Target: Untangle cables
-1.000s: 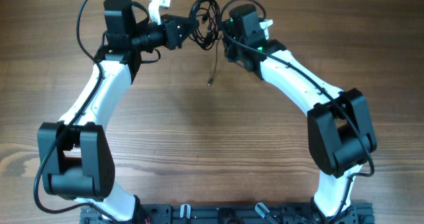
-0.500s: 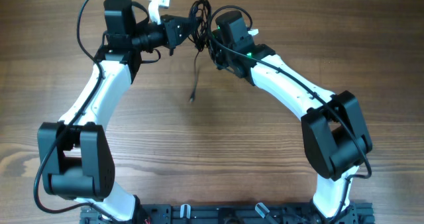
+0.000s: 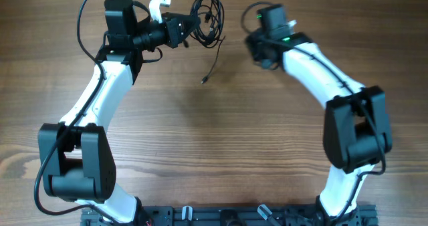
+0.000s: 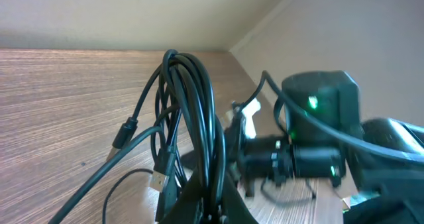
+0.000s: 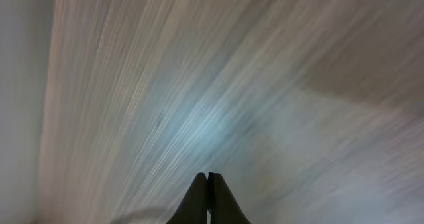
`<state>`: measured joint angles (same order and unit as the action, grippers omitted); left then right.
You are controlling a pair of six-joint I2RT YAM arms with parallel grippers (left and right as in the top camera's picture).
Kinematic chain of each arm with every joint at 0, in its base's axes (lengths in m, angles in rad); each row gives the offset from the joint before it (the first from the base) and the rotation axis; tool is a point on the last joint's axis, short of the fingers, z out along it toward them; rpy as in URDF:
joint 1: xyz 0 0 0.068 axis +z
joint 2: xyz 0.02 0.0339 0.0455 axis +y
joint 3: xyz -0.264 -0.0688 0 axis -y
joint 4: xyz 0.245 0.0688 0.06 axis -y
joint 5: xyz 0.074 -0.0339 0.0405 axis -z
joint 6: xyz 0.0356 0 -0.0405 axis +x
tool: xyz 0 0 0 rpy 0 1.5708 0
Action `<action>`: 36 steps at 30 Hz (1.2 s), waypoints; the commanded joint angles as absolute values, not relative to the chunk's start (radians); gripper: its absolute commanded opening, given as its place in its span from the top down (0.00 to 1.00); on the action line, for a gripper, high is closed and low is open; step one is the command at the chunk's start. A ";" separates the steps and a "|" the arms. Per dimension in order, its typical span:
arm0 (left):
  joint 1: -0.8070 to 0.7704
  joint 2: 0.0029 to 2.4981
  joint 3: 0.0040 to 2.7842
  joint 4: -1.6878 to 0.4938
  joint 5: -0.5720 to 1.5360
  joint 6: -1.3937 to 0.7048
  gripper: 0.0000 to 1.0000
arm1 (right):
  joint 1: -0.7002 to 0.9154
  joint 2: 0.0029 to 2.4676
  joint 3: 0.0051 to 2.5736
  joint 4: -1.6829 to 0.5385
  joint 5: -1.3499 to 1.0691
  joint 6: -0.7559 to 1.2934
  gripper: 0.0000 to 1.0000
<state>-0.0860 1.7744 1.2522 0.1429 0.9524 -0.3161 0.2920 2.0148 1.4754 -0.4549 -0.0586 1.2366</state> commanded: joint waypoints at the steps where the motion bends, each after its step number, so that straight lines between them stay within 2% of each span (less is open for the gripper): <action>1: -0.088 1.743 1.262 0.150 0.941 -0.292 0.96 | 0.226 2.038 1.472 -0.479 -0.050 0.947 0.96; 7: -0.088 1.743 1.262 0.149 0.941 -0.292 0.96 | 0.176 2.035 1.472 -0.514 -0.049 0.555 0.96; 11: -0.088 1.743 1.262 0.130 0.942 -0.291 0.96 | 0.179 2.020 1.472 -0.537 -0.132 0.128 0.95; 14: -0.088 1.743 1.262 0.103 0.942 -0.253 0.96 | 0.182 1.975 1.472 -0.565 -0.344 -0.138 0.82; 25: -0.088 1.743 1.262 0.119 0.941 -0.243 0.96 | 0.182 1.745 1.472 -0.622 -0.715 -0.292 0.48; 32: -0.087 1.743 1.262 0.155 0.942 -0.278 0.96 | 0.182 1.740 1.472 -0.742 -0.857 -0.494 0.41; 36: -0.087 1.743 1.262 0.159 0.953 -0.326 0.96 | 0.182 1.745 1.471 -0.752 -0.912 -0.619 0.41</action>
